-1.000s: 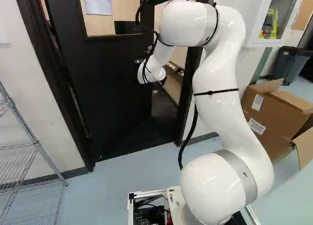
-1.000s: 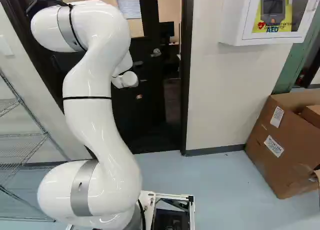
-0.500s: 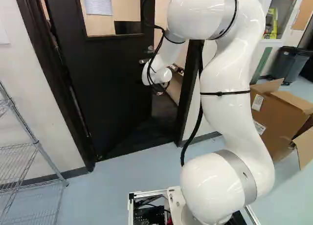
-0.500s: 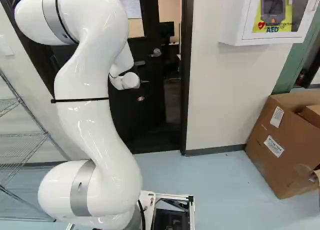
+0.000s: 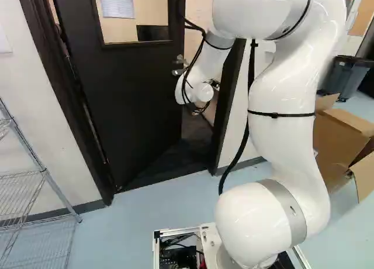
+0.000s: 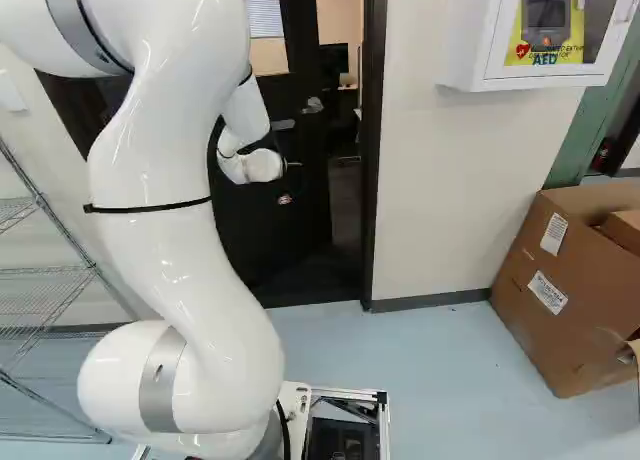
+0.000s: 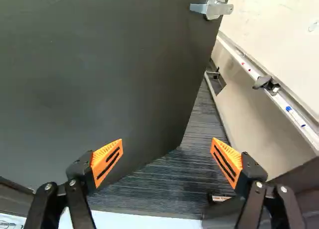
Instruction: Open the door and move inside
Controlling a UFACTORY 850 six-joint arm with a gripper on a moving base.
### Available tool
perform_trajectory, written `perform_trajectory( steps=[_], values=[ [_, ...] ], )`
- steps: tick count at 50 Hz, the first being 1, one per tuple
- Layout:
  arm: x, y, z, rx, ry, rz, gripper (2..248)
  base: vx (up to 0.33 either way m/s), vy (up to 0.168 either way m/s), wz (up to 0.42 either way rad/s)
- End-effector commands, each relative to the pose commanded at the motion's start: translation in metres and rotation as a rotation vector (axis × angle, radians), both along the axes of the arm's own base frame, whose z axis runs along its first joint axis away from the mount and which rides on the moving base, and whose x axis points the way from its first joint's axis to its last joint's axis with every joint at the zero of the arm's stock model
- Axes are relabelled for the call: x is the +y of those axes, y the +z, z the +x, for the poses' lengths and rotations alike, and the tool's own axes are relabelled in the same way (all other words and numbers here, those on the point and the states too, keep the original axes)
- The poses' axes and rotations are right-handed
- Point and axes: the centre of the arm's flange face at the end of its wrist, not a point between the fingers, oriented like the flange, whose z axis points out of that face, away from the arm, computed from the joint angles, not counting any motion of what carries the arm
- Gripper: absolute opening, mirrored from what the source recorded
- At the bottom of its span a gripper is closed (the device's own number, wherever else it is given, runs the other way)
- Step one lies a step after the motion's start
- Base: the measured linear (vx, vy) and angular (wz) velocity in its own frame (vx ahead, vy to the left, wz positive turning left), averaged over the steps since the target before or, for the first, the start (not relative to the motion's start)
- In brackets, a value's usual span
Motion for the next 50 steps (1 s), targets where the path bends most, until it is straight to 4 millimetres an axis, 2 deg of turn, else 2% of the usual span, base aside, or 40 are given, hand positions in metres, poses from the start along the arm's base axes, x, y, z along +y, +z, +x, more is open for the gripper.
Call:
perform_trajectory(
  steps=[27,50],
  values=[
    [-0.025,0.008,-0.047,-0.028,-0.046,0.013,247,0.0,0.0,0.0],
    [-0.033,0.015,-0.085,-0.072,-0.071,0.031,247,0.0,0.0,0.0]
  ],
)
